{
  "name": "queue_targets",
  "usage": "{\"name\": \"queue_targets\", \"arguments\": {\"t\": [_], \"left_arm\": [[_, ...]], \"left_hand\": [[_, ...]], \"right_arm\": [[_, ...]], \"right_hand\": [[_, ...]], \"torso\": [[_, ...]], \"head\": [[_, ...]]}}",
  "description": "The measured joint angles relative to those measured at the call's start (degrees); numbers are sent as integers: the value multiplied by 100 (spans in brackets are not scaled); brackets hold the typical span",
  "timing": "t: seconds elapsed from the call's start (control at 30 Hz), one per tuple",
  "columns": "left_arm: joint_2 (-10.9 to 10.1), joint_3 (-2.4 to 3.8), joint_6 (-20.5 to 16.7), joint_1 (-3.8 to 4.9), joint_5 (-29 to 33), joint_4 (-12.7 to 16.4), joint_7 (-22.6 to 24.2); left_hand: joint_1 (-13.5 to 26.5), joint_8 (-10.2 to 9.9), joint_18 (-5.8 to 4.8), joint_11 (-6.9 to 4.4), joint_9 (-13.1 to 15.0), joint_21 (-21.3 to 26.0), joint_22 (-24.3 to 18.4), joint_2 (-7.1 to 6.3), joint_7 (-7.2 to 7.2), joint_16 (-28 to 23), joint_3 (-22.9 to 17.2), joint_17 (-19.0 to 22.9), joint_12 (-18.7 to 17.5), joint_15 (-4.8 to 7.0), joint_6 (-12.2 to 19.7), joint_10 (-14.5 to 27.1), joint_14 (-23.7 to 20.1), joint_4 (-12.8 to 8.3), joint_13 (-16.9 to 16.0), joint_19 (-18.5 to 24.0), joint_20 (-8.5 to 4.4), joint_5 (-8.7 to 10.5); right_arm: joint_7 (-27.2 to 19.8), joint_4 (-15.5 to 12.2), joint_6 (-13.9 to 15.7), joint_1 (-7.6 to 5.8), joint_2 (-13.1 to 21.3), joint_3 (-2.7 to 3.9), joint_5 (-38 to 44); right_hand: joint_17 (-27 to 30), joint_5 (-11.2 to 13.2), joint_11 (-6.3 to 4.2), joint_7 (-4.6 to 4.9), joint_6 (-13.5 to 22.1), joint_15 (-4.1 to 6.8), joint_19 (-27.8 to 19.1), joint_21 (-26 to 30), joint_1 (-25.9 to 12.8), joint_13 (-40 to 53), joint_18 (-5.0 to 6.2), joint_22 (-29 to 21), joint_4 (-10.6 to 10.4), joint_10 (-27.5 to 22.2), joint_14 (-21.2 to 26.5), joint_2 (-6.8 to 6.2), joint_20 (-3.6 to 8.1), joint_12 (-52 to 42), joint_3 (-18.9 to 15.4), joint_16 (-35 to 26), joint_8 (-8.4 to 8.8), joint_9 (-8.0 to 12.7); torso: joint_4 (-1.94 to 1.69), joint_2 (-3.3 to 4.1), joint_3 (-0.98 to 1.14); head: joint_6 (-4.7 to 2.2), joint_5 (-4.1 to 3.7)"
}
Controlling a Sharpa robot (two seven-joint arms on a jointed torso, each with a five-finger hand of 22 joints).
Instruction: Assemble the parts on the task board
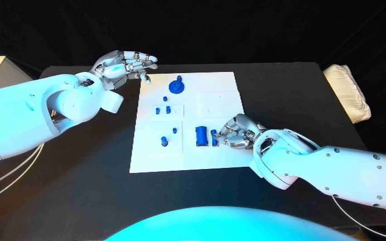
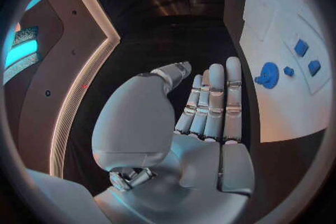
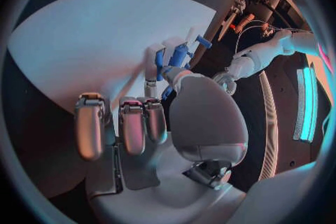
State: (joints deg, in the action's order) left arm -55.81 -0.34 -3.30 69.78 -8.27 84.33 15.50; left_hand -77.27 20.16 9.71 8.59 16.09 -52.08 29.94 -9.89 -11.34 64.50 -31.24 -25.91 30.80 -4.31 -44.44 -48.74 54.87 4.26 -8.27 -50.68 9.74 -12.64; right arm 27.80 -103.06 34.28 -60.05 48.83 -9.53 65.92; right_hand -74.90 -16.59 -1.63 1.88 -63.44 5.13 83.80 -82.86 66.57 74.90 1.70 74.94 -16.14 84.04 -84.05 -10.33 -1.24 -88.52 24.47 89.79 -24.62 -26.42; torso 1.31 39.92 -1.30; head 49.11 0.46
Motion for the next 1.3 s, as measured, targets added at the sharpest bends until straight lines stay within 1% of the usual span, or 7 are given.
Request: {"name": "queue_targets", "arguments": {"t": [0.43, 0.57, 0.63, 0.73, 0.87, 1.07, 1.3], "left_arm": [[-8, 0, 8, 0, -1, 3, -14], [-8, 0, 10, 0, -2, 3, -16], [-9, 0, 11, 0, -2, 3, -17], [-9, 0, 12, 0, -2, 3, -17], [-10, 0, 12, 0, -2, 2, -17], [-7, 0, 12, 0, -2, 1, -17], [-2, 0, 13, 0, -2, -2, -13]], "left_hand": [[0, 0, 0, 0, 0, 23, -5, 0, 0, 0, 0, 0, 0, 0, 0, 0, 0, 0, -1, 0, 0, 0], [0, 0, 0, 0, 0, 23, -5, 0, 0, 0, 0, 0, 0, 0, 0, 0, 0, 0, -1, 0, 0, 0], [0, 0, 0, 0, 0, 23, -5, 0, 0, 0, 0, 0, 0, 0, 0, 0, 0, 0, -1, 0, 0, 0], [-23, 0, 0, 0, -2, 23, -5, 22, 0, 0, 0, 0, 0, 0, 0, 0, 0, 0, 3, 0, 0, 0], [-22, 0, 0, 0, -5, 23, -5, 22, 0, 0, 0, 0, 0, 0, 0, 0, 0, 0, 5, 0, 0, 0], [-23, 0, 0, 0, -5, 23, -5, 22, 0, 0, 0, 0, 0, 0, 0, 0, 0, 0, 5, 0, 0, 0], [-22, 0, 0, 0, -5, 23, -5, 23, 0, 0, 0, 0, 0, 0, 0, 0, 0, 0, 4, 0, 0, 0]], "right_arm": [[2, -32, -55, 0, 43, 0, 71], [-150, -66, 63, 2, 103, -2, 171], [-342, -74, 190, 2, 144, -2, 227], [-722, -77, 407, 2, 203, -2, 293], [-1250, -42, 656, 2, 255, -2, 376], [-1757, 118, 811, 2, 264, -7, 557], [-1970, 320, 780, 32, 117, -24, 787]], "right_hand": [[-4, 22, 0, 0, 0, -1, 21, 45, -40, 0, 0, -1, 0, 0, 0, -40, 21, 0, 0, 0, 0, 1], [-4, 30, 0, 49, 118, -1, 21, 155, -68, 0, 0, -1, 57, 0, 0, -68, 21, 191, 23, 0, 24, 9], [-4, 72, 1, 101, 265, -1, 21, 245, 4, 0, 0, -2, 160, -2, 0, -139, 21, 269, 66, 0, 81, 28], [-4, 78, 128, 244, 555, -90, 19, 358, 170, 0, 0, -2, 369, -2, 7, -271, -3, 323, 155, 0, 277, 110], [-3, 315, 226, 373, 724, -167, 22, 422, 538, 0, 0, -2, 687, -1, 2, -286, -85, 366, 300, 0, 480, 199], [-3, 420, 258, 384, 736, -208, 21, 422, 834, 0, 0, -3, 977, -10, 2, -241, -125, 400, 497, 0, 600, 268], [-3, 596, 268, 430, 646, -208, 21, 422, 1017, 0, 0, -3, 1244, 1, 2, -58, -125, 400, 765, 0, 690, 341]], "torso": [[-2, 2, -1], [-4, 3, 1], [-4, 4, 2], [-4, 3, 2], [3, 3, 5], [7, 3, 5], [-4, 2, 5]], "head": [[14, 6], [7, 14], [4, 21], [3, 30], [1, 34], [0, 27], [-1, 25]]}}
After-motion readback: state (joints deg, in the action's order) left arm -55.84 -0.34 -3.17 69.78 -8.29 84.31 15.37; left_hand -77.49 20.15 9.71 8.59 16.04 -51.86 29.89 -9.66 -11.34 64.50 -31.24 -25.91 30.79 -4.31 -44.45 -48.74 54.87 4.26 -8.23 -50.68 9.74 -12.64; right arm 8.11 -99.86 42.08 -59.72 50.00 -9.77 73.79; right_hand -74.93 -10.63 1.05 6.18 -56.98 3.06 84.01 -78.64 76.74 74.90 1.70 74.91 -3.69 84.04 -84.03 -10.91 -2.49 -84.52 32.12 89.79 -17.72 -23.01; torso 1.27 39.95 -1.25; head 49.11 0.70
